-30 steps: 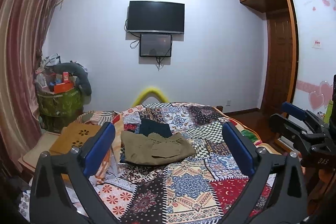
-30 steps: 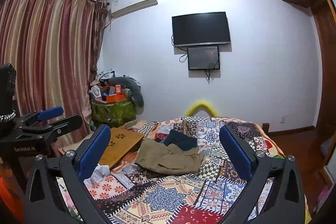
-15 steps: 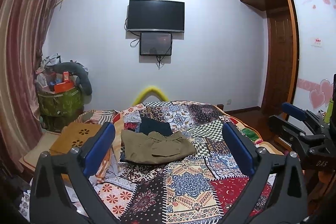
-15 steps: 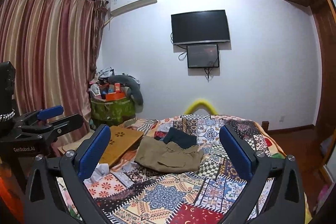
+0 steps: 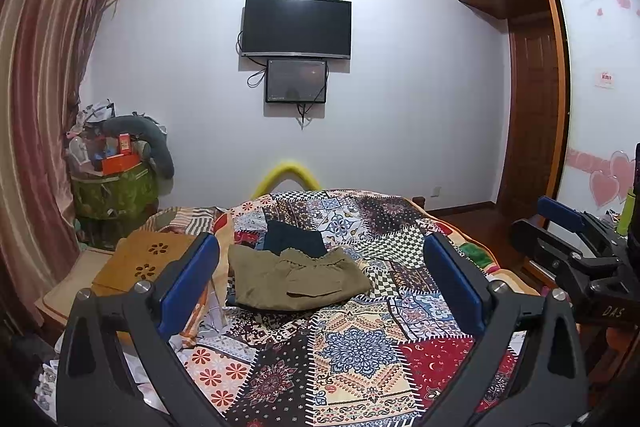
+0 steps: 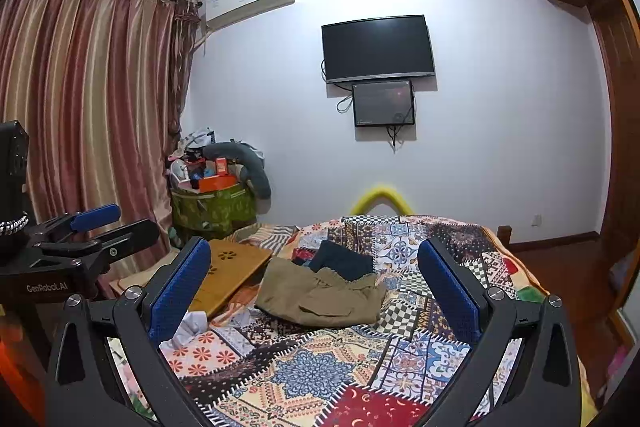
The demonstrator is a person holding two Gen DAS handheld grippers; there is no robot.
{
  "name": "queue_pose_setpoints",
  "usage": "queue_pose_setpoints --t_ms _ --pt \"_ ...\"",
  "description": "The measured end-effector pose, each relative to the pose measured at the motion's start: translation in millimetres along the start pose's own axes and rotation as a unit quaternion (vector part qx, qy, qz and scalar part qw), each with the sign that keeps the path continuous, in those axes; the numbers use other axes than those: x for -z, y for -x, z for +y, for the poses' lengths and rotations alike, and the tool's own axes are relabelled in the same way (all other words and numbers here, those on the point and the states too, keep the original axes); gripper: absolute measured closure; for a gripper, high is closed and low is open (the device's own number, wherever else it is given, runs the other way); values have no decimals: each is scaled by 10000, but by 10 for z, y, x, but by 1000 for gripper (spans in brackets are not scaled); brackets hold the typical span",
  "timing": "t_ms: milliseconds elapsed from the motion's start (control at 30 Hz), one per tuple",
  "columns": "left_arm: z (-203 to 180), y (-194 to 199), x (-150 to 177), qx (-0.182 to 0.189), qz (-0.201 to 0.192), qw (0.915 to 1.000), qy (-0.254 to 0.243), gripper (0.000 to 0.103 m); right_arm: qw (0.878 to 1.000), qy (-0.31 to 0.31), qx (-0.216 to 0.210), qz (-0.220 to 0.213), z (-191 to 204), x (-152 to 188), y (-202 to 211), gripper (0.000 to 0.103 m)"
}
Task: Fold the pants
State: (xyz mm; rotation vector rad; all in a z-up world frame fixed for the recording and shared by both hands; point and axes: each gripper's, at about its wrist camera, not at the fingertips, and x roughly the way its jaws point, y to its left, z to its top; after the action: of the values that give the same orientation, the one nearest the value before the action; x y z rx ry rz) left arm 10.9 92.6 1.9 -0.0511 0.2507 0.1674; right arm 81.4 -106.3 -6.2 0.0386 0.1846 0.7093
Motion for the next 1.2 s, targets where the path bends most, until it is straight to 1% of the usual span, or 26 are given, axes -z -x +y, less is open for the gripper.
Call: queue_pose_setpoints --t_ms 500,1200 --pt "18 -34 14 16 48 10000 58 0 10000 -49 21 39 -1 -17 44 0" --pt "35 -82 46 103 119 9998 103 0 9999 -93 71 71 -11 -15 -3 0"
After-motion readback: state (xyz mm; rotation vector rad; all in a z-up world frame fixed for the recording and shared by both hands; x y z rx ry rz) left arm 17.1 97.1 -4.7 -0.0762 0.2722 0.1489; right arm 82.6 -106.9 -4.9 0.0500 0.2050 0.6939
